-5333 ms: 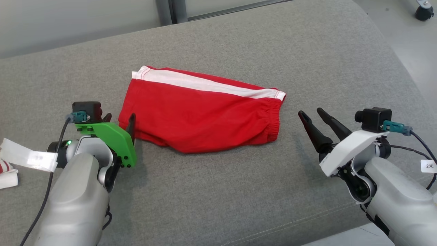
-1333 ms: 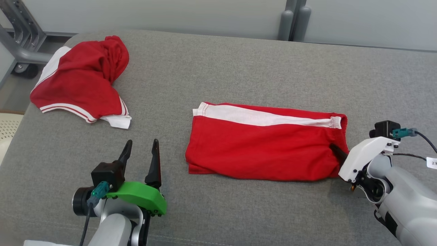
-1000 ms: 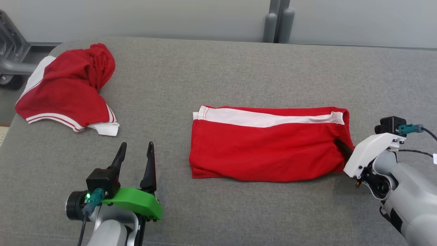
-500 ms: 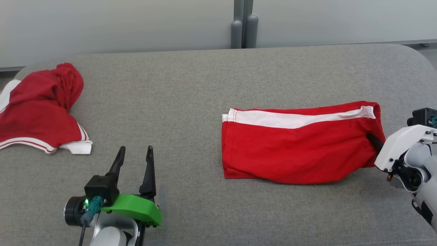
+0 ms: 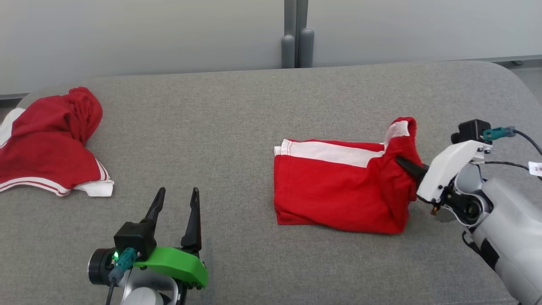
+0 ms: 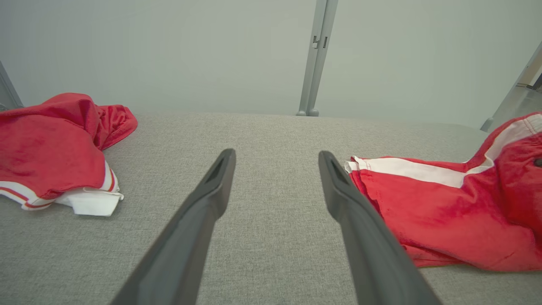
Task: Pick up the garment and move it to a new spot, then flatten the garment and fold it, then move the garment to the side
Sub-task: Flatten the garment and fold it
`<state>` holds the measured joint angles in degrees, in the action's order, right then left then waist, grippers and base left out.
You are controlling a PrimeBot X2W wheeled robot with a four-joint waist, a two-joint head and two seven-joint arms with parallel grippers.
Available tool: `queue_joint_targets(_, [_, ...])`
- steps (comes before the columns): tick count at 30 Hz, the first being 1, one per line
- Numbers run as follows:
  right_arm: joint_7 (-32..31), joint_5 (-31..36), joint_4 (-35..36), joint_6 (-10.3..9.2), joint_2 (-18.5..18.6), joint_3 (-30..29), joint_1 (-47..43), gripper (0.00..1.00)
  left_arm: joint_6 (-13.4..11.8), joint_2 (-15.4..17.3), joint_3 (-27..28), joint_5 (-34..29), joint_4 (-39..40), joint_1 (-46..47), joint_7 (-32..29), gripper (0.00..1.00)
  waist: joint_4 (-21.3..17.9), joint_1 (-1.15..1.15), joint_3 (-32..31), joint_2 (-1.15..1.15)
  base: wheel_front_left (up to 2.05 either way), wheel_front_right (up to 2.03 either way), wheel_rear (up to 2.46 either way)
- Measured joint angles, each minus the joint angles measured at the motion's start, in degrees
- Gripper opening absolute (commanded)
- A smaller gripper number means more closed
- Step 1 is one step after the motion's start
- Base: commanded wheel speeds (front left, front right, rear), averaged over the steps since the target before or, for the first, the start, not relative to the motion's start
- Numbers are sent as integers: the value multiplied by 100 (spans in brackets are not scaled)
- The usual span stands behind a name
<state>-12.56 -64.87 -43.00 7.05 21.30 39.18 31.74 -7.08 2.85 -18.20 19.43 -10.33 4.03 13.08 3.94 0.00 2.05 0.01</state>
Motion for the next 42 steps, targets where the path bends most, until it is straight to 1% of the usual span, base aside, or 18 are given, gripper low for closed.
queue_joint_targets(4, [-145, -147, 423, 0, -209, 129, 75, 0, 0, -2, -19, 1, 5, -20, -46, 100, 84, 0, -53, 0, 0, 0, 0])
queue_joint_targets(7, [-254, -194, 589, 0, -360, 230, 101, 0, 0, -3, -40, 2, 7, -82, -51, 100, 165, 0, -97, 0, 0, 0, 0])
queue_joint_targets(13, [-436, -138, 482, 0, -525, 437, 143, 0, 0, -5, -102, 3, 29, -116, -102, 100, 369, 0, -166, 0, 0, 0, 0])
queue_joint_targets(17, [-512, -121, 313, -10, -633, 445, 202, 0, 0, -8, -214, 5, 54, -117, -133, 100, 548, 0, -194, 0, 0, 0, 0])
queue_joint_targets(18, [-522, -121, 261, -32, -656, 441, 209, 0, 0, -8, -243, 10, 67, -117, -154, 100, 597, 0, -196, 0, 0, 0, 0])
queue_joint_targets(23, [-542, -109, -26, -281, -677, 411, 325, 0, 0, -8, -385, 57, 115, -118, -186, 100, 866, 0, -181, 0, 0, 0, 0])
queue_joint_targets(24, [-563, -51, -112, -352, -678, 425, 387, 0, 0, -9, -433, 94, 136, -118, -193, 100, 976, 0, -163, 0, 0, 0, 0])
queue_joint_targets(25, [-563, -51, -112, -352, -678, 425, 387, 0, 0, -9, -433, 94, 136, -118, -193, 100, 976, 0, -163, 0, 0, 0, 0])
queue_joint_targets(28, [-622, 103, -276, -457, -705, 546, 482, 14, 0, -8, -448, 149, 147, -118, -192, 100, 1181, 0, -117, 0, 0, 0, 0])
queue_joint_targets(30, [-651, 221, -383, -474, -724, 639, 511, 28, 0, -9, -446, 156, 145, -118, -192, 100, 1269, 0, -99, 0, 0, 0, 0])
queue_joint_targets(31, [-651, 221, -383, -474, -724, 639, 511, 46, 0, -9, -446, 156, 145, -118, -192, 100, 1269, 0, -99, 0, 0, 0, 0])
queue_joint_targets(32, [-666, 253, -431, -517, -745, 676, 529, 78, 0, -9, -430, 157, 143, -119, -192, 100, 1308, 0, -93, 0, 0, 0, 0])
queue_joint_targets(33, [-667, 279, -466, -553, -778, 714, 547, 95, 0, -8, -407, 157, 143, -124, -191, 100, 1338, 0, -89, 0, 0, 0, 0])
queue_joint_targets(34, [-669, 309, -488, -565, -818, 757, 563, 100, -1, -8, -396, 157, 144, -131, -190, 100, 1361, 0, -87, 0, 0, 0, 0])
queue_joint_targets(38, [-668, 415, -519, -554, -926, 866, 628, 100, -2, -9, -371, 157, 141, -163, -185, 100, 1385, 0, -106, 0, 0, 0, 0])
queue_joint_targets(42, [-667, 566, -506, -409, -1012, 1033, 765, 100, -2, -7, -229, 157, 121, -194, -174, 100, 1337, 0, -165, 0, 0, 0, 0])
